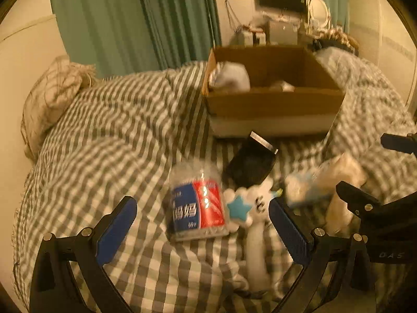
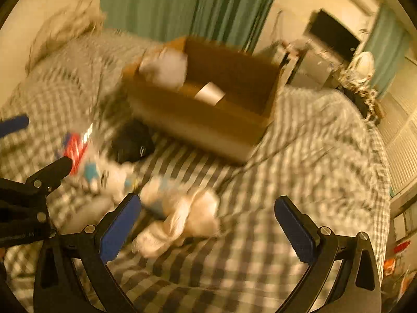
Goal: Organize objects
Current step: 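Grasp the white lace cloth with the right gripper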
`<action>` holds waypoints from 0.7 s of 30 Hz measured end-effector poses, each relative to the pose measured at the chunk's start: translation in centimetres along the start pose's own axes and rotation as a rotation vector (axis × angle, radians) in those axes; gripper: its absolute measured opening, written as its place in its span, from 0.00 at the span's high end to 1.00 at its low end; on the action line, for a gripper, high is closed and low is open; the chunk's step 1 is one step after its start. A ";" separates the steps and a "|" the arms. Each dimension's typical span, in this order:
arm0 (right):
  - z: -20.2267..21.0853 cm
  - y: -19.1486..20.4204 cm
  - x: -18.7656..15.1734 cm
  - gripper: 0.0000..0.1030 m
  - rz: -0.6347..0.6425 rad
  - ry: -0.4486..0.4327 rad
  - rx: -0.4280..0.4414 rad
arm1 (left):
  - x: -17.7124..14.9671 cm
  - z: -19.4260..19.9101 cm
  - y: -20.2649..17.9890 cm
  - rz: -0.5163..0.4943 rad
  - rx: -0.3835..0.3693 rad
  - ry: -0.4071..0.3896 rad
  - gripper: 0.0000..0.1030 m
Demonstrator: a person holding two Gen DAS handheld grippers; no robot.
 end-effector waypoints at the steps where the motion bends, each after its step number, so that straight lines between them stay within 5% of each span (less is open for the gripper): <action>1: -0.5 0.2 -0.2 0.01 0.009 0.018 0.005 | -0.2 -0.3 0.1 0.009 -0.011 0.014 0.00; 6: -1.9 0.1 -0.7 0.04 0.011 0.075 0.062 | -0.7 -1.0 1.7 0.083 -0.038 0.039 0.00; 8: -2.9 0.7 -1.0 0.22 0.018 0.113 0.088 | -0.9 -1.5 2.1 0.103 -0.045 0.055 0.00; 10: -3.8 1.2 -1.3 0.59 0.030 0.151 0.114 | -1.2 -2.1 2.5 0.116 -0.044 0.076 0.00; 12: -4.2 1.6 -1.6 0.80 0.043 0.173 0.117 | -1.3 -2.6 2.8 0.130 -0.055 0.093 0.00; 17: -1.5 1.1 -0.9 0.83 0.033 0.052 0.101 | -1.0 -3.5 4.5 0.195 -0.027 0.104 0.01; 21: -1.2 0.9 -0.8 0.83 0.022 0.038 0.107 | -0.5 -4.5 5.6 0.235 -0.040 0.109 0.08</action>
Point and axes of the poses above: each gripper's, at about its wrist camera, not at the fingertips, and z roughly against the way its jaws point, y to its left, x to its top, the point moved 2 cm from there along -z, roughly the way its jaws point, and after that the axes turned 1 degree about -z, right-handed, at the moved point
